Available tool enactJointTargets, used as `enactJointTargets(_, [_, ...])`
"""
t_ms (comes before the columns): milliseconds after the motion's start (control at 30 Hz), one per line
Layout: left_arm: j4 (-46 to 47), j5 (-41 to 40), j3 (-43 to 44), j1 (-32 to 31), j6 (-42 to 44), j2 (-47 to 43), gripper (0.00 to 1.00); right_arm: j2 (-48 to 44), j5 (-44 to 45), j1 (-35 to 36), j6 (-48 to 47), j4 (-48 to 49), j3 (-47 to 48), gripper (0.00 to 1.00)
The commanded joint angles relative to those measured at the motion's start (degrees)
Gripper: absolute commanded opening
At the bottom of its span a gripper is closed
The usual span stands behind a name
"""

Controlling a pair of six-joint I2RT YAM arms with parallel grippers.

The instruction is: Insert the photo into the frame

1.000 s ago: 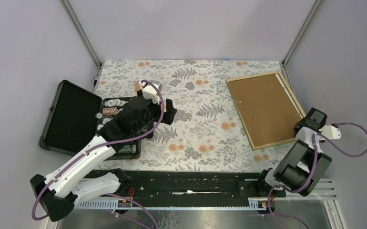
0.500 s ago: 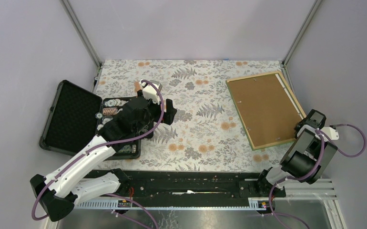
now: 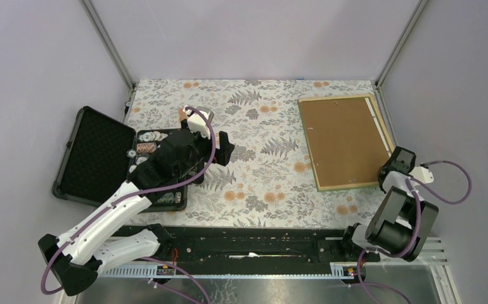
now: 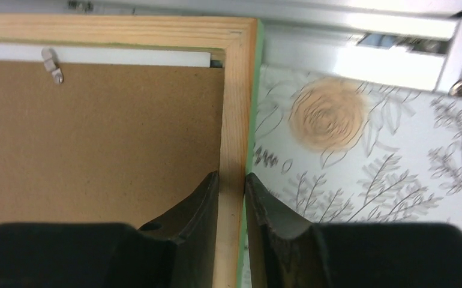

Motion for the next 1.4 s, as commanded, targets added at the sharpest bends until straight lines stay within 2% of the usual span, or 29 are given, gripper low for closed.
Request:
enactJointTargets(0, [2.63, 0.1, 0.18, -0.08, 0.05, -1.59, 0.99, -1.44, -4.51, 7.73, 3.87, -9.9, -5.0, 0.28])
enactJointTargets(200, [2.6, -0.22, 0.17, -0.07, 0.11, -1.62, 0.99, -6.67, -2.9, 25.88, 9.73, -14.67, -5.27, 0.34])
enactJointTargets(300, [2.61, -0.46, 0.08, -0.11, 0.13, -1.3, 0.99, -9.41, -0.58, 33.47, 5.43, -19.13, -0.73, 0.43])
enactJointTargets(400, [2.58, -0.79, 0.09, -0.12, 0.22, -1.11, 0.99, -11.27, -0.56, 34.44, -4.25, -21.07, 4.8, 0.53])
enactJointTargets(467, [2.65, -0.88, 0.1, -0.12, 0.31, -1.02, 0.99, -11.81, -0.08, 34.43, -12.48, -19.85, 8.32, 0.63])
enactJointTargets(533, [2.59, -0.83, 0.09, -0.11, 0.31, -0.89, 0.99, -10.56, 1.24, 34.01, -17.37, -19.23, 12.12, 0.86])
enactJointTargets(567, [2.61, -0.89, 0.09, -0.12, 0.33, -0.79, 0.99, -9.21, 0.47, 33.02, -18.76, -18.87, 14.09, 0.9])
enactJointTargets(633, [2.64, -0.93, 0.09, -0.07, 0.36, -0.48, 0.99, -5.58, -5.01, 28.34, -20.71, -17.41, 18.32, 0.92])
enactJointTargets(733, [2.5, -1.37, -0.04, -0.1, 0.48, -0.23, 0.99, 1.37, -13.25, 21.97, -21.21, -14.34, 23.76, 0.92])
enactJointTargets(900, [2.35, -2.35, 0.0, -0.09, 0.75, 0.15, 0.99, 12.83, -20.67, 15.45, -22.08, -9.47, 29.68, 0.89])
enactJointTargets(933, [2.38, -2.38, -0.07, -0.08, 0.75, 0.32, 0.99, 15.38, -22.83, 14.35, -22.06, -9.04, 31.11, 0.87])
enactJointTargets(1033, [2.35, -2.39, -0.09, -0.12, 0.82, 0.96, 0.99, 22.94, -27.54, 11.28, -22.16, -9.38, 35.35, 0.71])
enactJointTargets(1233, [2.33, -1.99, -0.08, -0.12, 0.85, 2.57, 0.99, 31.05, -28.71, 8.5, -23.48, -7.35, 37.94, 0.56])
enactJointTargets(1367, [2.3, -1.93, 0.0, -0.08, 0.92, 3.85, 0.99, 33.34, -32.16, 8.45, -24.05, -6.04, 37.71, 0.53])
